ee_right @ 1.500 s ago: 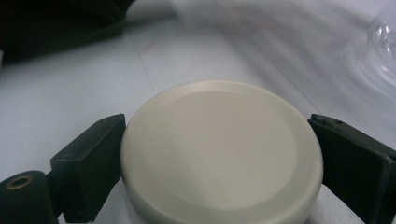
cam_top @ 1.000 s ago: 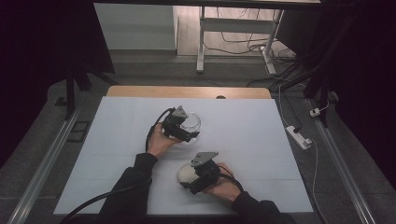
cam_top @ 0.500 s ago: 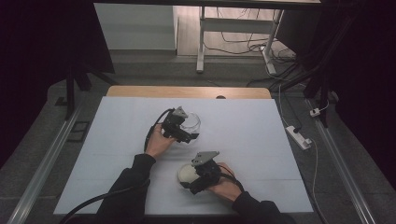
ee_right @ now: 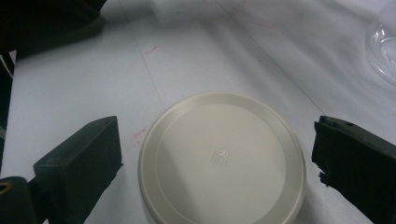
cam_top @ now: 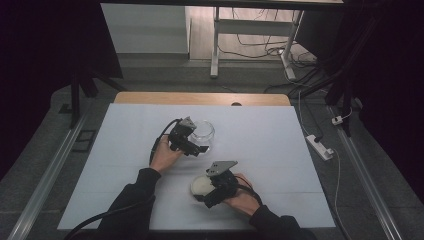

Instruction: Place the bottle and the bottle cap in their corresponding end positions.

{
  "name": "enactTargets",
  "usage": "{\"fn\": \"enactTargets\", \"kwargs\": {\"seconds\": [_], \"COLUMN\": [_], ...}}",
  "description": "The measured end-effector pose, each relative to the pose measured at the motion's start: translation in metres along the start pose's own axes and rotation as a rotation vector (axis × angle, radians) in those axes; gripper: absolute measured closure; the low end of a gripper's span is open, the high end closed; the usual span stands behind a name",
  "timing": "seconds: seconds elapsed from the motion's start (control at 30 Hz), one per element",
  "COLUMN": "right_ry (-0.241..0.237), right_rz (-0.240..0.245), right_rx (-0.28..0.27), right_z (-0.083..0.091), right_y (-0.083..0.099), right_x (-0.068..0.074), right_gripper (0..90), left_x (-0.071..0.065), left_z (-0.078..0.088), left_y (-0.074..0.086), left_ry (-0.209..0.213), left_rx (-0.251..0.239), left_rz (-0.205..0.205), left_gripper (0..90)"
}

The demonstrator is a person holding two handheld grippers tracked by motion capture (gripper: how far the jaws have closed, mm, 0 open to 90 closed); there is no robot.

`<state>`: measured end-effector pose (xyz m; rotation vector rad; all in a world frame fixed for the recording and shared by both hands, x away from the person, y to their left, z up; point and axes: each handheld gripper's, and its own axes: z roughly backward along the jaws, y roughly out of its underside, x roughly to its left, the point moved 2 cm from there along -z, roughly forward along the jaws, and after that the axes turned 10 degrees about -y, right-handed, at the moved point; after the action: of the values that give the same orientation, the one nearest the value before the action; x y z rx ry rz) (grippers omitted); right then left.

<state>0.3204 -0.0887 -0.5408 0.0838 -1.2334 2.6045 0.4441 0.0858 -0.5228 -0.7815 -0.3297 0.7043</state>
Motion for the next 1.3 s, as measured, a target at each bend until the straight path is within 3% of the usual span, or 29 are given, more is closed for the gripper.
{"fn": "enactTargets", "kwargs": {"seconds": [0.23, 0.7, 1.3], "right_ry": [0.002, 0.004, 0.083], "right_rz": [-0.005, -0.061, -0.087], "right_rx": [-0.022, -0.033, -0.024], "right_z": [0.007, 0.021, 0.038], "right_y": [-0.001, 0.000, 0.007], "right_x": [0.000, -0.004, -0.009], "right_gripper": [1.2, 0.0, 0.0], "left_x": [-0.002, -0.007, -0.021], "left_z": [0.009, 0.035, 0.072], "left_y": [0.011, 0.035, 0.068], "left_ry": [0.007, 0.022, -0.003], "left_rx": [0.003, 0.000, 0.052], "left_rz": [0.009, 0.051, 0.069], "left_gripper": [0.0, 0.0, 0.0]}}
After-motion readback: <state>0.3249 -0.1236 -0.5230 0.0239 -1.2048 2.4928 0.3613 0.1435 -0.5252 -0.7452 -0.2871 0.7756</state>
